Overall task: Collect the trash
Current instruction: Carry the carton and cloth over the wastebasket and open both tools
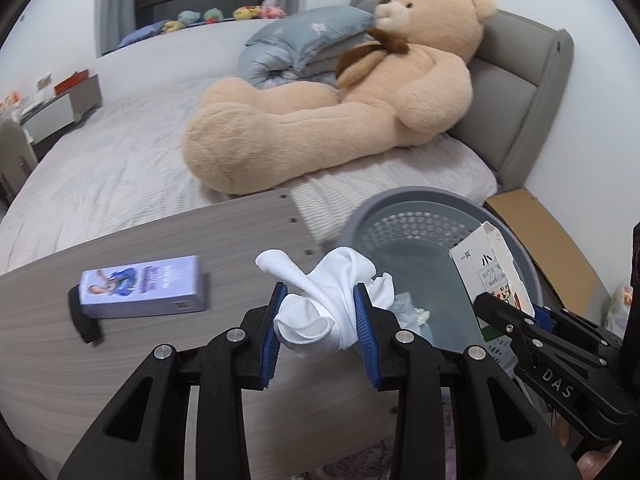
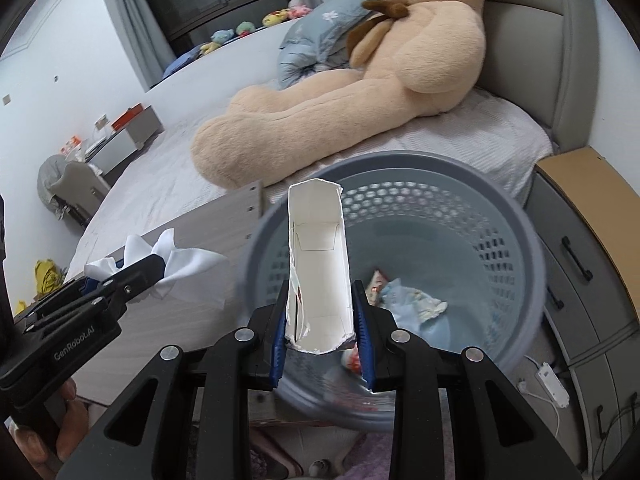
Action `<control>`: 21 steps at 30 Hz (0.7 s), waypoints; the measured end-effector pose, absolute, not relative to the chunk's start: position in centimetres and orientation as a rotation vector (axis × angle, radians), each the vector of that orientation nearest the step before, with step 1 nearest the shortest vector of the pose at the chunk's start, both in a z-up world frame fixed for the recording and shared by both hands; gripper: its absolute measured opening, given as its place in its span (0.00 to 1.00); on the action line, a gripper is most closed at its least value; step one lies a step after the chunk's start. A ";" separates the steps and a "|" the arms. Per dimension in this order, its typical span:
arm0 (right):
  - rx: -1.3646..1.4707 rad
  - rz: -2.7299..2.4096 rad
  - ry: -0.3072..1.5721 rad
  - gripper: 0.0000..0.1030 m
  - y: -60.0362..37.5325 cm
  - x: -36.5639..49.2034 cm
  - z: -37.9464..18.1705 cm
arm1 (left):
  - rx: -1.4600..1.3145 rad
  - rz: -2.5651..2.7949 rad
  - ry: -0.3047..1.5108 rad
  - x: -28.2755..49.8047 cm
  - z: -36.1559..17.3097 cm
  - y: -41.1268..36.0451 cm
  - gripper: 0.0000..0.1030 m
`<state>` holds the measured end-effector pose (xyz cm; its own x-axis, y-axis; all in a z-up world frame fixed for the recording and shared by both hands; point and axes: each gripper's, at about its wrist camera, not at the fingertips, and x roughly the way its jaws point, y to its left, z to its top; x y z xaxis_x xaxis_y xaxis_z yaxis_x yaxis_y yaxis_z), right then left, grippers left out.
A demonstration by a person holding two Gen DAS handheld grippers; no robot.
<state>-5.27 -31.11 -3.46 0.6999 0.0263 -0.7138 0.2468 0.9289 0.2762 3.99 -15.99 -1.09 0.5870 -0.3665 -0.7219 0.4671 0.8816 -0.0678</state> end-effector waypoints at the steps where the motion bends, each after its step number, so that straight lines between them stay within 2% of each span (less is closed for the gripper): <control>1: 0.374 -0.141 0.791 0.27 -31.8 -5.5 -3.6 | 0.142 -0.501 0.810 3.9 -1.1 -16.8 0.32; 21: 0.418 -0.226 0.845 0.27 -39.6 -4.7 -5.7 | 0.222 -0.592 0.873 5.9 -3.1 -25.8 0.33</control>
